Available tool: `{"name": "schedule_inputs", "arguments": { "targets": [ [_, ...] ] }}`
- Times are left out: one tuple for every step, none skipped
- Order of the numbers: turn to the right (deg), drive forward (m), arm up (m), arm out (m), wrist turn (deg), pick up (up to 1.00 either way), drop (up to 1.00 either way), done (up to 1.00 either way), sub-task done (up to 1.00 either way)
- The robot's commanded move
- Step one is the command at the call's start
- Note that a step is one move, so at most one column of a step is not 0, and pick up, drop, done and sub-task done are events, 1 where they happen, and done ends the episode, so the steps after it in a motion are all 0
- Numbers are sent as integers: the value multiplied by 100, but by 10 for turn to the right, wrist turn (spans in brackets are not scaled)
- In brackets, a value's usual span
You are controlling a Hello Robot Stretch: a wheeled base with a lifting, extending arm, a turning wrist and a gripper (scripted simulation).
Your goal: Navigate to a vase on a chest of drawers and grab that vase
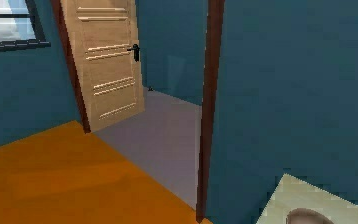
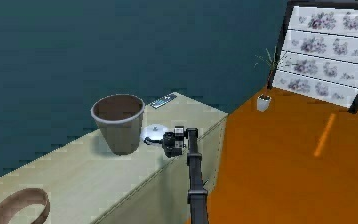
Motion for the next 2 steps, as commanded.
{"name": "schedule_inputs", "arguments": {
  "targets": [
    [0,0,10,0,0,0,0,0,0],
    [0,0,0,0,0,0,0,100,0]
  ]
}}
